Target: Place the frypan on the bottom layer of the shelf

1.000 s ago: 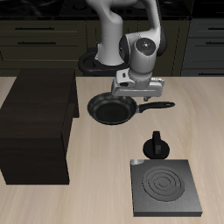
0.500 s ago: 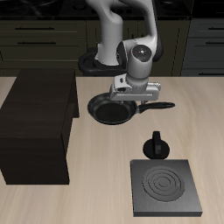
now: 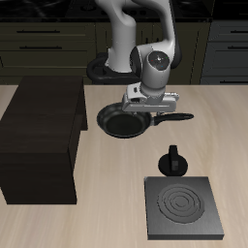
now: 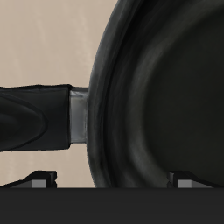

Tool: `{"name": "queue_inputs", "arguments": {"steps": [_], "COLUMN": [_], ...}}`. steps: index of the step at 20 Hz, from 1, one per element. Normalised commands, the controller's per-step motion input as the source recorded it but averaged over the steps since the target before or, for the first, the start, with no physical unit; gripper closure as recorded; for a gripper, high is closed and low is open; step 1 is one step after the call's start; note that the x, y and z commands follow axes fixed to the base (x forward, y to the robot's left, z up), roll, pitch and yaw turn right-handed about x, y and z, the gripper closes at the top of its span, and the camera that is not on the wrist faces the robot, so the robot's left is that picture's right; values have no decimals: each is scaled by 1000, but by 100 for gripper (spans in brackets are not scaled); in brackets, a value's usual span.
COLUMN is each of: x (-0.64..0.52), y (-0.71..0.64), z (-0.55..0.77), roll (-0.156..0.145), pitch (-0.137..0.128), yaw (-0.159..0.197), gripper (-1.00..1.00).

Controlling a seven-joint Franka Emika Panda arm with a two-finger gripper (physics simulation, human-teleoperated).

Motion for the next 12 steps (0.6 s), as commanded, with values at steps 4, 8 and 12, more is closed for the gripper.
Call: {"name": "queue_inputs", "arguments": {"steps": [4, 8, 12], "x": [-24, -32, -35], "y": [58, 52, 62], "z": [-198, -33, 235], "roll": [22, 26, 34], "pitch": [10, 10, -48], "yaw": [5, -12, -8], "gripper": [100, 100, 100]}}
